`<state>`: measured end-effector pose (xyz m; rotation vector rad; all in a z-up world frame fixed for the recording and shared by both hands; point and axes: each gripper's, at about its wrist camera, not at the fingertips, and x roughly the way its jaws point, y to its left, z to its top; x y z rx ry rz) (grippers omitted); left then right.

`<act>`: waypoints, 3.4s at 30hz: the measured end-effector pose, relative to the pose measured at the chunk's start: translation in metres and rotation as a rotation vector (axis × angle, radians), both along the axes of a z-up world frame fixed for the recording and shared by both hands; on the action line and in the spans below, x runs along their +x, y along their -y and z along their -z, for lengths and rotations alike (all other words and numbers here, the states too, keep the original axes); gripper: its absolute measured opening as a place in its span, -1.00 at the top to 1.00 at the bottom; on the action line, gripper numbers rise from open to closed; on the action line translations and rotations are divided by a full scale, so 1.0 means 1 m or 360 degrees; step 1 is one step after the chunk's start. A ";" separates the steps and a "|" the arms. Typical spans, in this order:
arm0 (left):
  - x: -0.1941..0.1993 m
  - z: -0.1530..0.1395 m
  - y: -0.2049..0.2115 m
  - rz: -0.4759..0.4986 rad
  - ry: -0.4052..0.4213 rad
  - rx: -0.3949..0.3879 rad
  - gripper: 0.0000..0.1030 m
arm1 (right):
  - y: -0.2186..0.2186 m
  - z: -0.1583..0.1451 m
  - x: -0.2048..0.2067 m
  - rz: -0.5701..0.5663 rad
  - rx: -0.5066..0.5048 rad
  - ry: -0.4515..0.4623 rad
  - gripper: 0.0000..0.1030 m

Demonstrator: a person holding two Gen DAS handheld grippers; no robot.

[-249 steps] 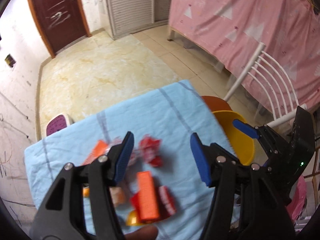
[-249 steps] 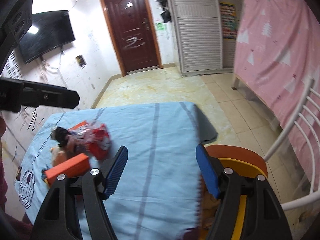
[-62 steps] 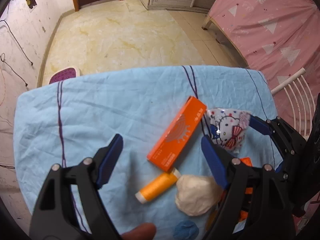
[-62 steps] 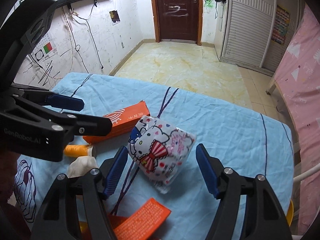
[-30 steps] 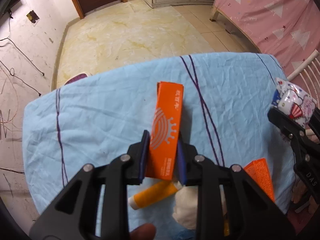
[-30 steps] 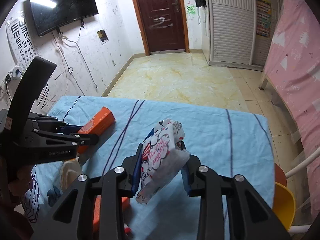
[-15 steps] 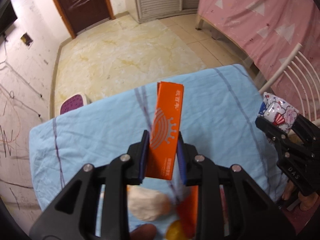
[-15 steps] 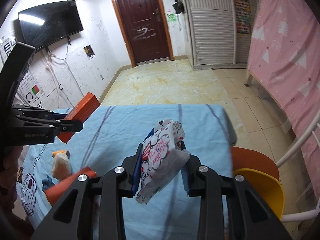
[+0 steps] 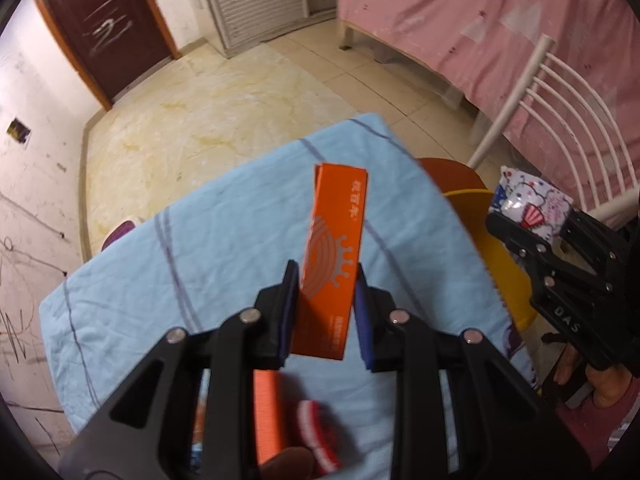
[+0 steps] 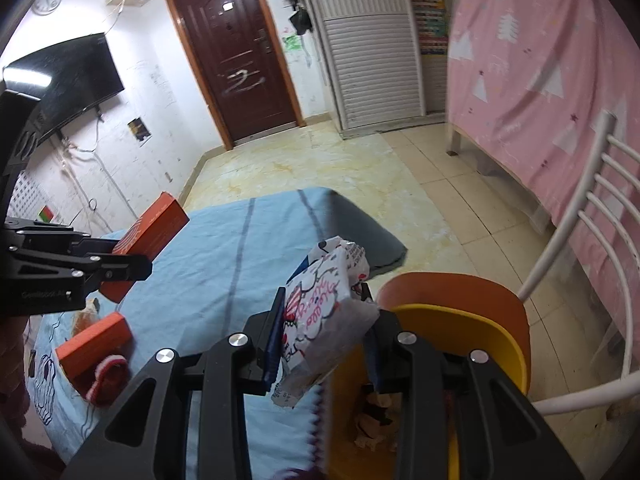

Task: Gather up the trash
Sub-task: 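Carry both items over the yellow bin and open both tools to drop them, then move both tools back over the bed toward the spool and long orange box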

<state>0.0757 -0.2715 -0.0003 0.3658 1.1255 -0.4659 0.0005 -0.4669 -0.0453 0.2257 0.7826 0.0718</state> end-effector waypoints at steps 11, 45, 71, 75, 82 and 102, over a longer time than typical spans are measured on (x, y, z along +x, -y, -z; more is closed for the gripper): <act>-0.022 0.004 0.061 0.0148 -0.0006 0.0032 0.52 | 0.048 0.023 -0.023 0.0119 0.0066 -0.0021 0.47; -0.058 0.011 0.141 0.0334 0.0018 0.0049 -0.34 | 0.094 0.058 -0.048 0.0271 0.0141 -0.0115 0.09; -0.036 -0.043 -0.030 0.0006 0.0109 -0.0120 -0.48 | -0.020 -0.002 -0.029 -0.0046 -0.0013 -0.0014 0.07; -0.036 -0.047 -0.057 -0.0045 0.0132 -0.0139 -0.58 | -0.051 -0.008 -0.025 -0.0134 -0.0036 -0.0010 0.04; -0.032 -0.047 -0.103 -0.0142 0.0126 -0.0163 -0.61 | -0.098 -0.011 -0.018 -0.0303 -0.0036 -0.0005 -0.21; -0.034 -0.007 -0.189 -0.0293 0.0005 -0.0172 -0.69 | -0.186 -0.017 -0.021 -0.0562 -0.0068 -0.0049 -0.40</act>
